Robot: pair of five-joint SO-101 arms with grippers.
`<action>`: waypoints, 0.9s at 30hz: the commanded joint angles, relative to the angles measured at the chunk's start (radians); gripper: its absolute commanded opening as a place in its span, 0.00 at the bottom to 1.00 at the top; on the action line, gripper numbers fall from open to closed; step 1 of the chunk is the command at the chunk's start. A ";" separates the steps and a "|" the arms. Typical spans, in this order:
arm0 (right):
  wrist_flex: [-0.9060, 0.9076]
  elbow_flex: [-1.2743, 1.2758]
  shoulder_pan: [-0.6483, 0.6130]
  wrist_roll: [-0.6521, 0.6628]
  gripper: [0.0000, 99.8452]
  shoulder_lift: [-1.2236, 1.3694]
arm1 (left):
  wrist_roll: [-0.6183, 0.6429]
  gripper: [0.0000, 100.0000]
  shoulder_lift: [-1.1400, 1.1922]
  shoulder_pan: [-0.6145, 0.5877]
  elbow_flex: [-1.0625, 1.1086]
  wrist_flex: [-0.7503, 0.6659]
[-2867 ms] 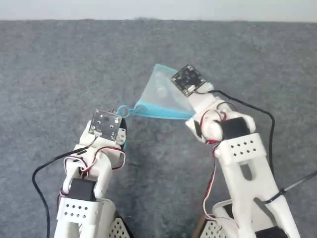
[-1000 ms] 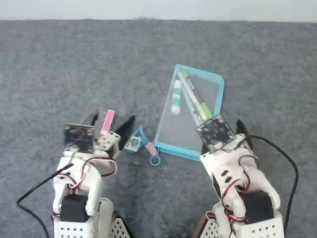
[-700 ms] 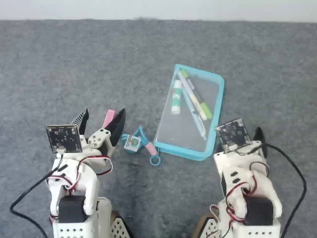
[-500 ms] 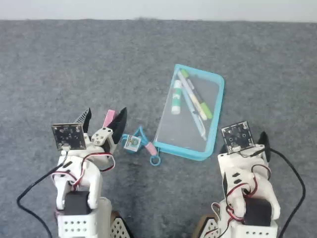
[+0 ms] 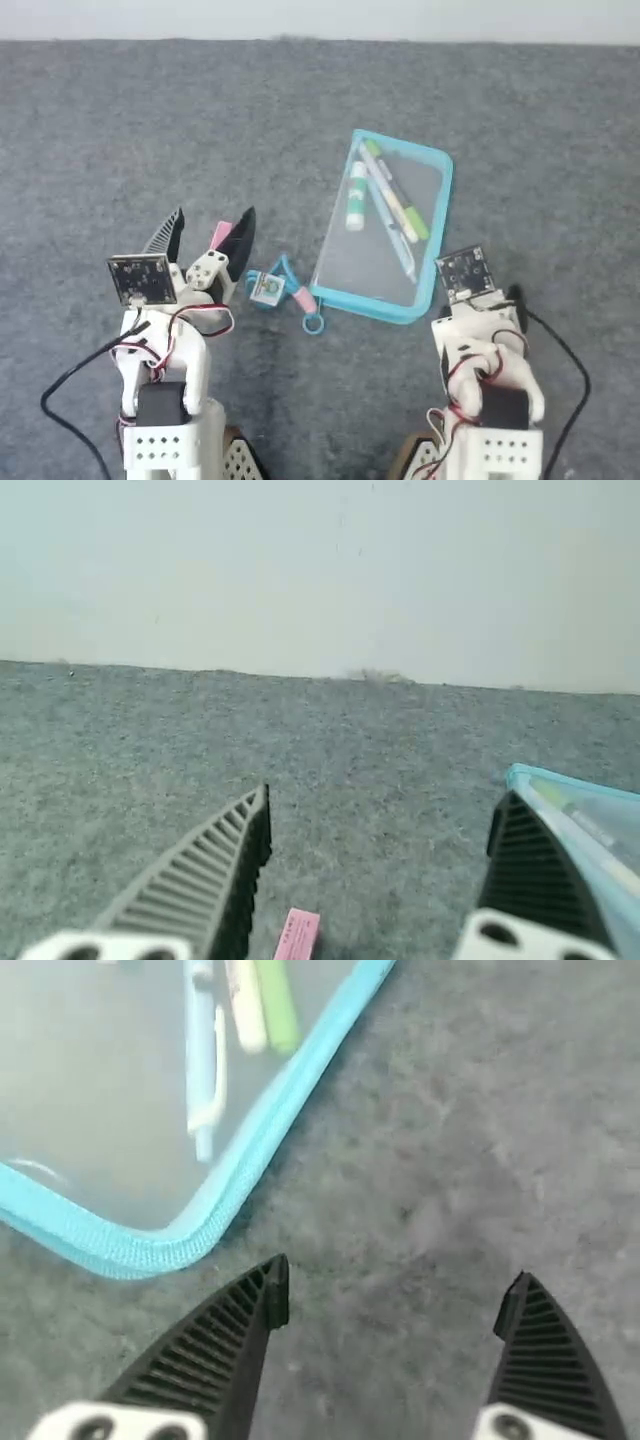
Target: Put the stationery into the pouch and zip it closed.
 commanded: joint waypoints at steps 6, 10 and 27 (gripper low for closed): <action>-0.062 0.021 0.013 0.011 0.33 -0.015 | 0.005 0.33 -0.015 -0.009 -0.007 0.160; 0.015 0.021 0.012 0.011 0.33 -0.016 | 0.005 0.33 -0.018 -0.009 -0.007 0.384; 0.216 0.021 0.007 0.009 0.33 -0.016 | 0.008 0.33 -0.020 -0.006 -0.007 0.717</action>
